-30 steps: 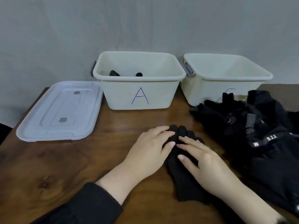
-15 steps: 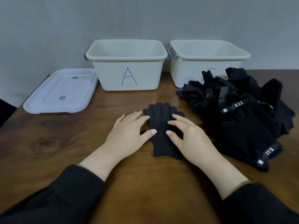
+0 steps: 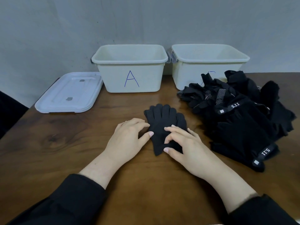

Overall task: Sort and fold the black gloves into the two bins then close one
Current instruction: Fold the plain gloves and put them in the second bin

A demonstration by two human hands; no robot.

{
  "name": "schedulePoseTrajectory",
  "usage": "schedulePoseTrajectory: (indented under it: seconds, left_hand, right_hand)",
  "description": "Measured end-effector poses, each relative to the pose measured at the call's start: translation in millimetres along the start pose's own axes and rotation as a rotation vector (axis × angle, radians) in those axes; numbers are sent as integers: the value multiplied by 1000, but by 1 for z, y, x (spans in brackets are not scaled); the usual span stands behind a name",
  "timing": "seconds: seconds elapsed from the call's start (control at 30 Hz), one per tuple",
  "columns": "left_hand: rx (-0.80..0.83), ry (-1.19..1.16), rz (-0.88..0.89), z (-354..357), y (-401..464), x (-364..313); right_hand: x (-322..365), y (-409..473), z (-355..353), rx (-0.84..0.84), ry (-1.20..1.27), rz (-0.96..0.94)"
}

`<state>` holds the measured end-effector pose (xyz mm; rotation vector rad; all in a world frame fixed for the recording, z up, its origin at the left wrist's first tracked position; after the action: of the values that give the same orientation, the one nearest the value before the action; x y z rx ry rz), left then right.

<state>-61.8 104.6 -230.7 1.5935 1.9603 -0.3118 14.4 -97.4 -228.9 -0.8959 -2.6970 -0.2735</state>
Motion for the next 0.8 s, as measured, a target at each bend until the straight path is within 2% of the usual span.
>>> schedulePoseTrajectory:
  seconds: [0.13, 0.3, 0.53, 0.6, 0.7, 0.77, 0.8]
  left_hand:
    - [-28, -41, 3, -2, -1, 0]
    - [-32, 25, 114, 5, 7, -12]
    - [-39, -24, 196, 26, 16, -45]
    - [-22, -18, 205, 30, 16, -52]
    - [-9, -3, 208, 35, 14, -58]
    - [-10, 3, 216, 37, 12, -61]
    - [-4, 5, 216, 38, 10, -61]
  right_hand:
    - [1, -1, -3, -70, 34, 13]
    - [-10, -8, -39, -334, 50, 54]
    - [-42, -24, -109, -449, -201, 9]
    - [-61, -27, -124, -411, -339, 108]
    - [-92, -31, -141, -129, -613, 416]
    - [-108, -33, -137, 3, -666, 510]
    - [-114, -34, -133, -15, -654, 508]
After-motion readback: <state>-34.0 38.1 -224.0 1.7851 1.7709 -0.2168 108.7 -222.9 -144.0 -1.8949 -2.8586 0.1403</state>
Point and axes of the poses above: each hand's wrist, its own y-axis towards the middle knuckle, its own z-axis out of the palm, x = y × z, the point moved 2 cm from there along y, towards the middle knuckle, and after that the axes turned 11 degrees about -y, right-handed, at the moved point
